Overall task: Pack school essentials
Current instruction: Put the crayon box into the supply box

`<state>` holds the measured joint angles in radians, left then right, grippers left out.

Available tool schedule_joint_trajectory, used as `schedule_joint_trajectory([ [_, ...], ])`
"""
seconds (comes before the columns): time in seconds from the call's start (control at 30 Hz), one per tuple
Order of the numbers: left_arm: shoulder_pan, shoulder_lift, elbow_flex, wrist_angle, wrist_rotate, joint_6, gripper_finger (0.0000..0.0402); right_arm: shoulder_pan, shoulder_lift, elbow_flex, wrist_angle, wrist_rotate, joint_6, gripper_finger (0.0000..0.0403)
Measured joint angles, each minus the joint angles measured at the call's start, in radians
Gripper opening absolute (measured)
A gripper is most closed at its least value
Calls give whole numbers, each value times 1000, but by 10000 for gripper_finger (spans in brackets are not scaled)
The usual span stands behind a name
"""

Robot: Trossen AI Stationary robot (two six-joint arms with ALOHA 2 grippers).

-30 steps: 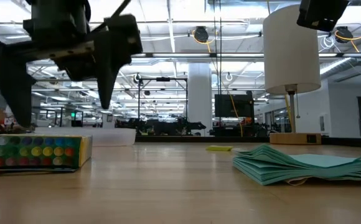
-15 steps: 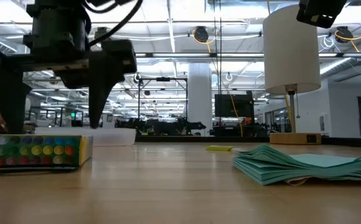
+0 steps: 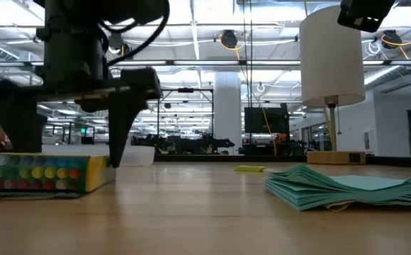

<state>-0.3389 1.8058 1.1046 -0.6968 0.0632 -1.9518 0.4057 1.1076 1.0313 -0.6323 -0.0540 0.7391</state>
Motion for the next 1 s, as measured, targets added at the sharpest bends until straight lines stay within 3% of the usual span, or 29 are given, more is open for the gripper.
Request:
schedule_joint_trajectory([
  [0.47,16,20,0,-8,-25,134,392,0,0,0,-1,0,0,258],
  [1.0,-11,20,-3,-61,-50,95,392,0,0,0,0,4,7,258],
])
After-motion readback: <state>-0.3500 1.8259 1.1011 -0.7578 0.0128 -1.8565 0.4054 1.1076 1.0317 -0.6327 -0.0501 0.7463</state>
